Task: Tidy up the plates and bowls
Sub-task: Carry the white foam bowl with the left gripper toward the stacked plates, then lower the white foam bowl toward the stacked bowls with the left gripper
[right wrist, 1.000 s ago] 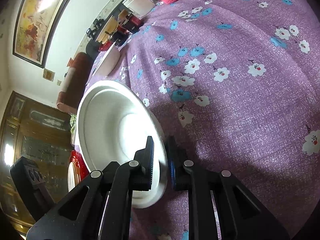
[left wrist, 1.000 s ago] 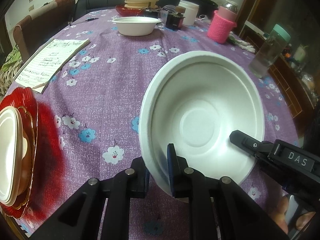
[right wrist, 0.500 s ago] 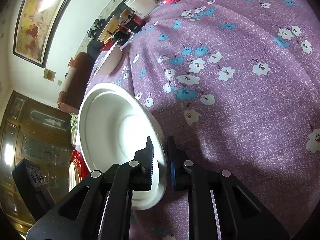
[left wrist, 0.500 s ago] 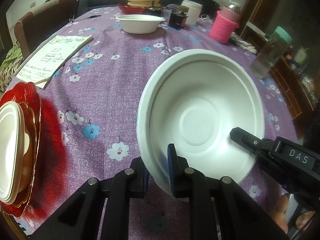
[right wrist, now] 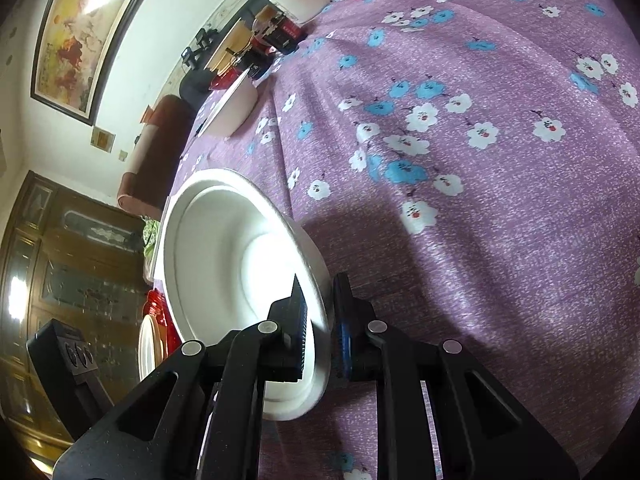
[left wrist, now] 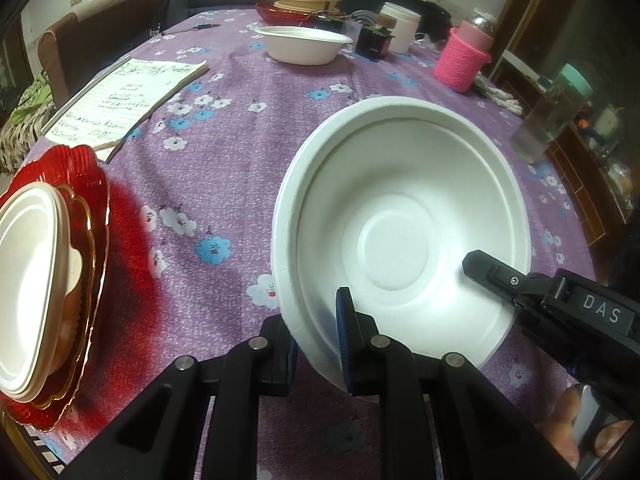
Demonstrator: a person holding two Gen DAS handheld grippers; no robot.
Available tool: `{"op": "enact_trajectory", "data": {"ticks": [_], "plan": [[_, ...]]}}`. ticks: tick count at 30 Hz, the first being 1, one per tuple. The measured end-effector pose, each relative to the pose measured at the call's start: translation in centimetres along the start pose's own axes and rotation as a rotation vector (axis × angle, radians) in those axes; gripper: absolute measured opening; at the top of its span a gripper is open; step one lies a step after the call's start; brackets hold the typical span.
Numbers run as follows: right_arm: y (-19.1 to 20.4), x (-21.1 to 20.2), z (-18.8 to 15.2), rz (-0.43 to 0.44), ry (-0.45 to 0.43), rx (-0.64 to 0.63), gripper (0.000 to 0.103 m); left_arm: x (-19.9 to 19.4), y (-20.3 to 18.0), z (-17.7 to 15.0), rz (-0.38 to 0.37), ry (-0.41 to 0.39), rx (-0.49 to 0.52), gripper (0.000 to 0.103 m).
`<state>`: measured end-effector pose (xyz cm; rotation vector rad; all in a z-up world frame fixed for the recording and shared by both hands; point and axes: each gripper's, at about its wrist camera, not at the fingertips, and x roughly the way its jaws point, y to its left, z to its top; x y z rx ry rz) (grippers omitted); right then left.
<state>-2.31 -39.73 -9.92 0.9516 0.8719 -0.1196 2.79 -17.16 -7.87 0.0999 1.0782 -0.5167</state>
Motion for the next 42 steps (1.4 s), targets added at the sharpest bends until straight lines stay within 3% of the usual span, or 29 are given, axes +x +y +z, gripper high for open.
{"op": "enact_trajectory", "data": {"ticks": [42], "plan": [[5.6,2.7,-2.2,-0.002,0.024,-0.104,0.014,-2.2,5.3,-1.7,-0.003,-0.030,-0.083,0.017]]}}
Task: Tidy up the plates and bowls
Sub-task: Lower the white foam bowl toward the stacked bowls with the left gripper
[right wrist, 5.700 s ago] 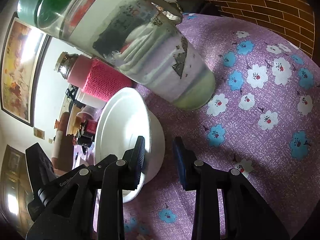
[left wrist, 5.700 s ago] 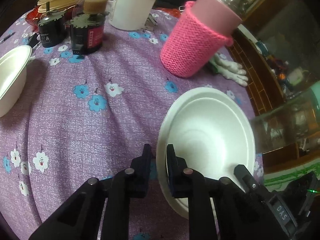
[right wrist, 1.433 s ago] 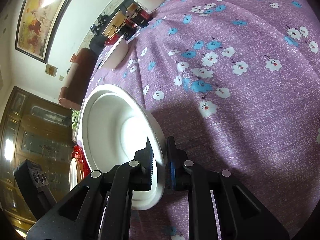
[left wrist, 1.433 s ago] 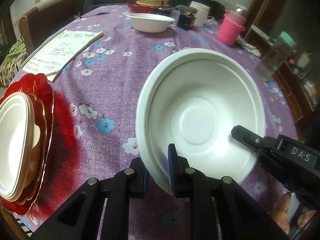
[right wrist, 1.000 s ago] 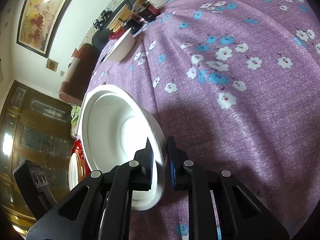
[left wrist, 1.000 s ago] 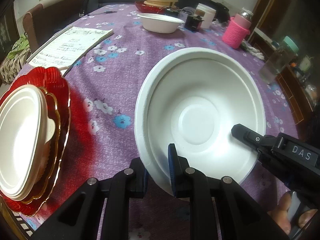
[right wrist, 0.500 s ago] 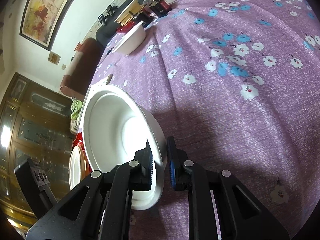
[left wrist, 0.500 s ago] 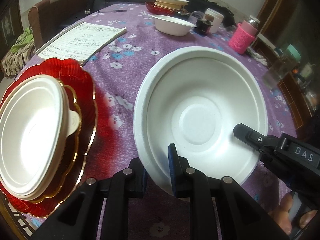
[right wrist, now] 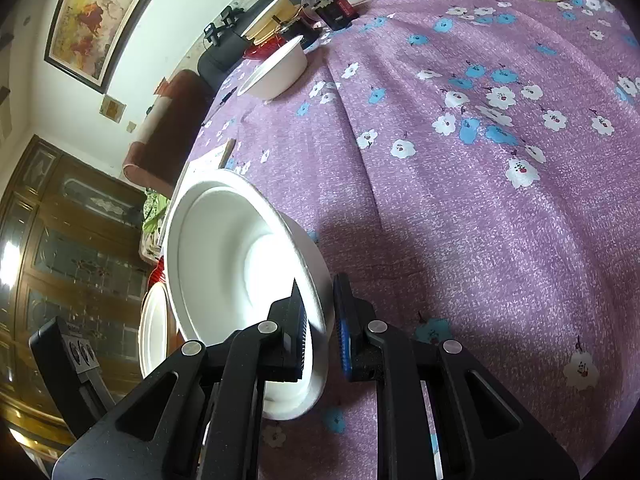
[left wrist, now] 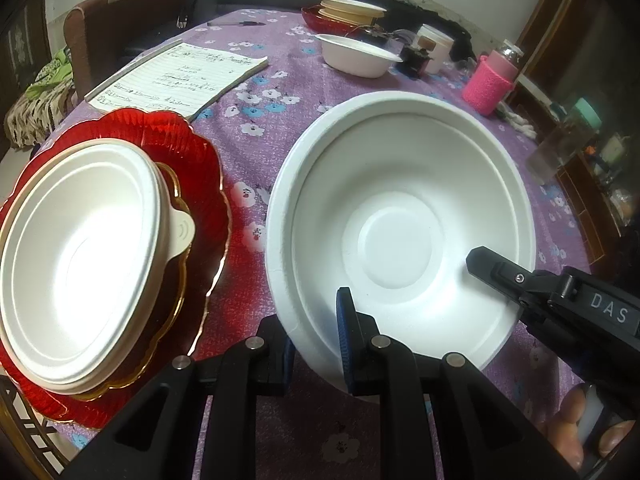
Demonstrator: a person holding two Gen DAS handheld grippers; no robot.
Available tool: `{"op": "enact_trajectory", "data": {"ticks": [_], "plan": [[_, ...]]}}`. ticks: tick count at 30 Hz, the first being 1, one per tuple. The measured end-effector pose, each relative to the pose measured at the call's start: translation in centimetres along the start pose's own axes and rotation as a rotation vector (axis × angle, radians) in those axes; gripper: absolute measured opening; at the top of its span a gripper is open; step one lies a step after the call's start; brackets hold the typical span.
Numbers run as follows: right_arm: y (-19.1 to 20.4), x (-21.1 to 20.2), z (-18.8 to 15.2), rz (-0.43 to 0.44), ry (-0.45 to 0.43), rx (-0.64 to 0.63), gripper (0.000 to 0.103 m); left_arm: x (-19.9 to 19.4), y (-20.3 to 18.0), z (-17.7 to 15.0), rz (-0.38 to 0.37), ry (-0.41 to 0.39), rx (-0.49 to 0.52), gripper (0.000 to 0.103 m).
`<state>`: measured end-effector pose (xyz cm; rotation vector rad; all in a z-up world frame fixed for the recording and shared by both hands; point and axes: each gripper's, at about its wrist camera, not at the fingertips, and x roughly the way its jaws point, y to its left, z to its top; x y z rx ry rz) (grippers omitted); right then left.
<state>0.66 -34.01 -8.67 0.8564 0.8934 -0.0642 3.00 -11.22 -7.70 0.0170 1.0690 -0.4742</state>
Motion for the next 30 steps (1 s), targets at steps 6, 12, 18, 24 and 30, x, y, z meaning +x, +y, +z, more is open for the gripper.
{"op": "enact_trajectory", "data": {"ticks": [6,12,18,24,30], "plan": [[0.5,-0.3,-0.3,0.008,-0.006,-0.012,0.014,-0.6,0.3,-0.2,-0.002,-0.010,-0.009,0.018],[0.8,-1.0,-0.5,0.018,-0.015,-0.020,0.014,-1.4,0.3,-0.3,-0.002,-0.024,-0.010,0.018],[1.6,-1.9,-0.8,0.030,-0.030,-0.044,0.014,-2.4,0.4,-0.3,-0.005,-0.046,-0.014,0.018],[3.0,-2.5,-1.0,0.047,-0.042,-0.074,0.014,-3.9,1.0,-0.1,-0.005,-0.079,-0.027,0.018],[5.2,-2.9,-1.2,0.065,-0.049,-0.116,0.014,-5.2,1.8,0.0,0.002,-0.112,-0.043,0.018]]}}
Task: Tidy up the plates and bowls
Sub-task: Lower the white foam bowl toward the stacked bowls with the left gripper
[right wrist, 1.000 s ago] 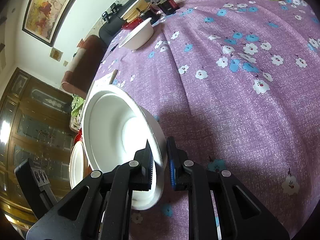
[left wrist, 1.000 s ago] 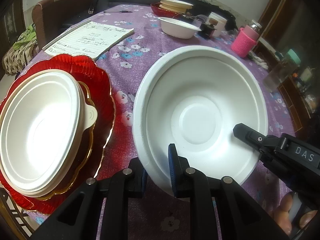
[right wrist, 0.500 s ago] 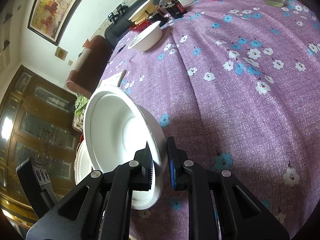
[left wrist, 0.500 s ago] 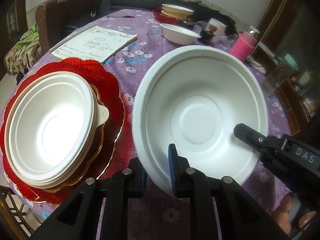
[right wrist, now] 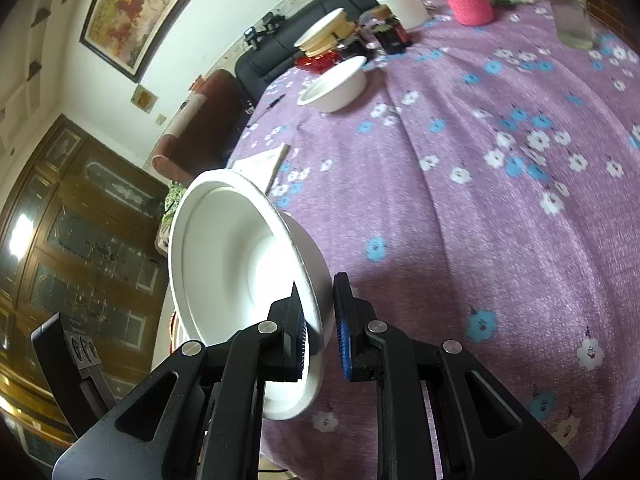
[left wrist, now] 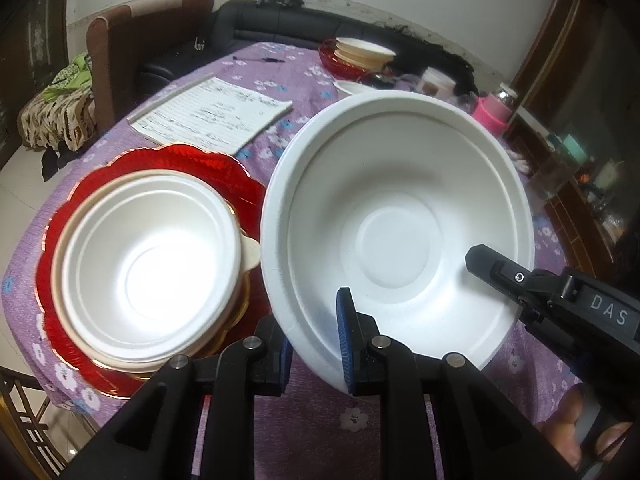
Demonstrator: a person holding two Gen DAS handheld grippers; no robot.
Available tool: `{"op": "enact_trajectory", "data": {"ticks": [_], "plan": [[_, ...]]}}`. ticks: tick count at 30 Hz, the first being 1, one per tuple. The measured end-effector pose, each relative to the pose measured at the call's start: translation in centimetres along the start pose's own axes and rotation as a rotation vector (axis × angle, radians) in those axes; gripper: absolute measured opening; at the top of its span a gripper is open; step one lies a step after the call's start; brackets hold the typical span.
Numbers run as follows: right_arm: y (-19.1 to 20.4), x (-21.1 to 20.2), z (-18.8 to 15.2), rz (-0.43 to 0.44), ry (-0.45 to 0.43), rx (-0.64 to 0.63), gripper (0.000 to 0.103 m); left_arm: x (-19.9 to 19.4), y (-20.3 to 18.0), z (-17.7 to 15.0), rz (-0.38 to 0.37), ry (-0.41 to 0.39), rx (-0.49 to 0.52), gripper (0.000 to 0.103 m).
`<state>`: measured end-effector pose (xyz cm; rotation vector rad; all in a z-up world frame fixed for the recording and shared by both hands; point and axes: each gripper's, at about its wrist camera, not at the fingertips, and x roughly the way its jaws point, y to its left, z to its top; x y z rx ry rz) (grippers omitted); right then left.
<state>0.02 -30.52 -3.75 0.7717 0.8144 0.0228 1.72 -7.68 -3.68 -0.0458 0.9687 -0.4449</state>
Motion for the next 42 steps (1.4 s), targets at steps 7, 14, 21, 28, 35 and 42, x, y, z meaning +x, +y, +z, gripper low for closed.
{"op": "enact_trajectory", "data": {"ticks": [7,14,21,28,35,42], "plan": [[2.8,1.0,0.4,0.026,0.017,-0.057,0.014,-1.5,1.9,0.6,0.020,-0.040,-0.034,0.018],[5.8,3.0,0.4,0.053,0.056,-0.115,0.014,-1.9,4.7,1.0,0.061,-0.062,-0.090,0.018],[8.2,5.7,0.1,0.058,0.100,-0.163,0.014,-1.4,7.1,1.5,0.098,-0.057,-0.143,0.018],[9.9,7.8,-0.7,0.053,0.142,-0.194,0.014,-0.8,8.2,1.6,0.140,-0.053,-0.178,0.019],[10.6,9.3,-1.4,0.045,0.165,-0.225,0.015,-0.2,9.3,1.5,0.176,-0.039,-0.184,0.022],[10.7,9.8,-1.8,0.055,0.182,-0.234,0.015,-0.5,9.6,1.2,0.185,-0.039,-0.179,0.023]]}}
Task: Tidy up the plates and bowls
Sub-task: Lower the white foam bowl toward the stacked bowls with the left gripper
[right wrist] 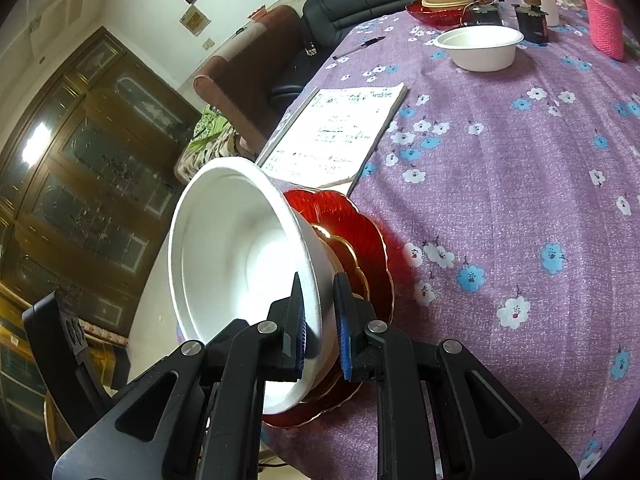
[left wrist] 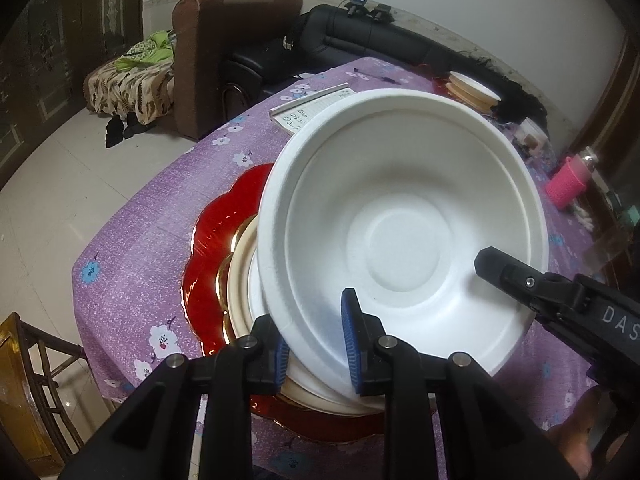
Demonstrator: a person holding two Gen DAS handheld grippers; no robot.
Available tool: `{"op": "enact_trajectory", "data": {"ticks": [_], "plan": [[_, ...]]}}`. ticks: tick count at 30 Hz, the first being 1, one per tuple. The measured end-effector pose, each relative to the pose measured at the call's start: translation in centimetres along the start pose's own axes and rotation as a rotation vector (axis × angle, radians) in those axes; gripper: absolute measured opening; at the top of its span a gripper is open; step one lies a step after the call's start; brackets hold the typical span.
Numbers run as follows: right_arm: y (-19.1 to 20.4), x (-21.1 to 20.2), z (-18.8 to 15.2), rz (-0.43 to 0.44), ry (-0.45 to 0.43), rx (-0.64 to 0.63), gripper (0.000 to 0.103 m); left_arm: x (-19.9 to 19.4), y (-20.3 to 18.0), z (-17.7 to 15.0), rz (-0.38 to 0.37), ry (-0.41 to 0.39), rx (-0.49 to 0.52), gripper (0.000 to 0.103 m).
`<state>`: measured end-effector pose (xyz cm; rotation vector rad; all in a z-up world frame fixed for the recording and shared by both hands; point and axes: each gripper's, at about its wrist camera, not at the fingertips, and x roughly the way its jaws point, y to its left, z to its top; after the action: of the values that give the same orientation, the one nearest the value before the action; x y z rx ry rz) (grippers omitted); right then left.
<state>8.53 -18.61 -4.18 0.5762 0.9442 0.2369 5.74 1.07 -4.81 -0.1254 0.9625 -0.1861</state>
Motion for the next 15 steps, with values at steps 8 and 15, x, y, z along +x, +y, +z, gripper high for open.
{"op": "enact_trajectory", "data": {"ticks": [8,15], "plan": [[0.1,0.4,-0.2,-0.009,-0.001,-0.022,0.015,-0.8,0.1,-0.5,0.004,-0.006,0.031,0.027],[-0.1,0.8,-0.2,-0.006,-0.004,-0.027,0.015,-1.2,0.0,-0.6,-0.012,-0.006,0.058,0.033]]}}
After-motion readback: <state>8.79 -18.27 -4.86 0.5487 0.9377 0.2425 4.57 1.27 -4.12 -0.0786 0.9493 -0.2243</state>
